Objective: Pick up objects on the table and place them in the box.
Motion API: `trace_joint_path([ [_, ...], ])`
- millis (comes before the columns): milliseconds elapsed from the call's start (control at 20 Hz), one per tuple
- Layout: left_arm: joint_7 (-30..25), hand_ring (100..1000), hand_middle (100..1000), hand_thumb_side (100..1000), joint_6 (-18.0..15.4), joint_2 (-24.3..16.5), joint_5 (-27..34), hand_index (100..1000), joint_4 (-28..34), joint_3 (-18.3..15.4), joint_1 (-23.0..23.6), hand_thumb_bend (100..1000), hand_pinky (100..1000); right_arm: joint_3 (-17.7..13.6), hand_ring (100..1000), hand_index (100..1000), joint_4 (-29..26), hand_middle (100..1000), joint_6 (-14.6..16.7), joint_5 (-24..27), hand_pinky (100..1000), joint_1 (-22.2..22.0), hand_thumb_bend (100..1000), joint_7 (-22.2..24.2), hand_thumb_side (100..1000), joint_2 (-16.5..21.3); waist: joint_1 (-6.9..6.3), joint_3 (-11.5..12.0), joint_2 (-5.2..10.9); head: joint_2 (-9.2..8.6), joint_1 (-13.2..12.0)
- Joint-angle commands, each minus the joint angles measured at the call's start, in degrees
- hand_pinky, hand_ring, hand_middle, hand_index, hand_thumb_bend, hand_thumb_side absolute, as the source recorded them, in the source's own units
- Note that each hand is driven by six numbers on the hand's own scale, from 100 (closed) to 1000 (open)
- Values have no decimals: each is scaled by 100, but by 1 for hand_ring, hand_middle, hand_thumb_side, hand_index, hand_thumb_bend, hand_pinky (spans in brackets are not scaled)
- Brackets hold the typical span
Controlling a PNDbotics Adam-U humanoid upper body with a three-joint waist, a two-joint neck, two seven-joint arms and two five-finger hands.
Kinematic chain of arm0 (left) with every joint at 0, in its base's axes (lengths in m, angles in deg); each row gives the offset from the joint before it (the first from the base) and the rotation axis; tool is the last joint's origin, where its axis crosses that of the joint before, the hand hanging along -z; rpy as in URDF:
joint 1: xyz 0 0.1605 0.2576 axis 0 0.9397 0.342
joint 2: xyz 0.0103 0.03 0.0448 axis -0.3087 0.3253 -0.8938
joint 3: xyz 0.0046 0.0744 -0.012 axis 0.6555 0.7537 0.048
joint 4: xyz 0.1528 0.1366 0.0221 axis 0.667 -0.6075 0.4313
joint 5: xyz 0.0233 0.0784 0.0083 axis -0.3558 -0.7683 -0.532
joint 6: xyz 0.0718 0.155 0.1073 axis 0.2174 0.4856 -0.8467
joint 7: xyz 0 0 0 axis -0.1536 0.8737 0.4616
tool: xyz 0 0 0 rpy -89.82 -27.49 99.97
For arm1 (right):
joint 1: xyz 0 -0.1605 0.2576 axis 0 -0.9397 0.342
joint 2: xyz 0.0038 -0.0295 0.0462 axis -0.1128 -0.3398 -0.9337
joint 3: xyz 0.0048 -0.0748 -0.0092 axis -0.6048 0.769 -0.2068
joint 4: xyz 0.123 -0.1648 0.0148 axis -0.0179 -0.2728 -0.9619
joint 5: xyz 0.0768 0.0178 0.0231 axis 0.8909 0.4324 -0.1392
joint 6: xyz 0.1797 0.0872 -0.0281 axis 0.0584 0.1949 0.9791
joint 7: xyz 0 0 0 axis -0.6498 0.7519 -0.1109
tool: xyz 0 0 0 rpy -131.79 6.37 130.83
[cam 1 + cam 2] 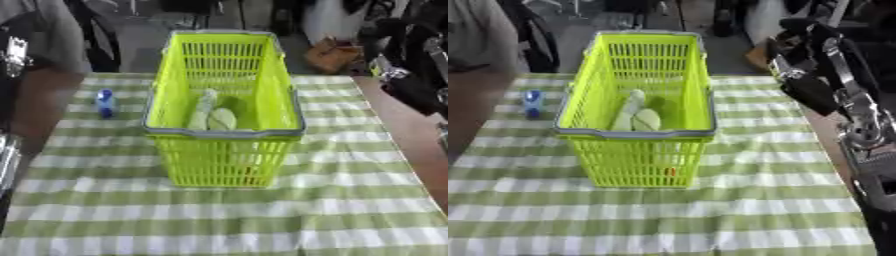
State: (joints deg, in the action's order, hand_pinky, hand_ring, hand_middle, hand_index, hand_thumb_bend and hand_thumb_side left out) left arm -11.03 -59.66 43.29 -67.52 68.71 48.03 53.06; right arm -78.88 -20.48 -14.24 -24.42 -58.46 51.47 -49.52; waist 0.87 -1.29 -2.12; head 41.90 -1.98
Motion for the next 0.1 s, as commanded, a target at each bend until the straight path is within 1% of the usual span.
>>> trace_joint_path([
  [50,-11,965,755,987,8,-82,31,879,103,-36,-52,382,604,-68,571,863,-62,712,-7,12,613,75,286,-23,605,124,-5,-6,60,-18,15],
  [100,-12,965,755,986,10,-82,31,878,103,-37,-53,383,604,-70,570,862,-62,712,-8,12,613,73,286,-25,604,125,-5,-4,61,-20,14],
])
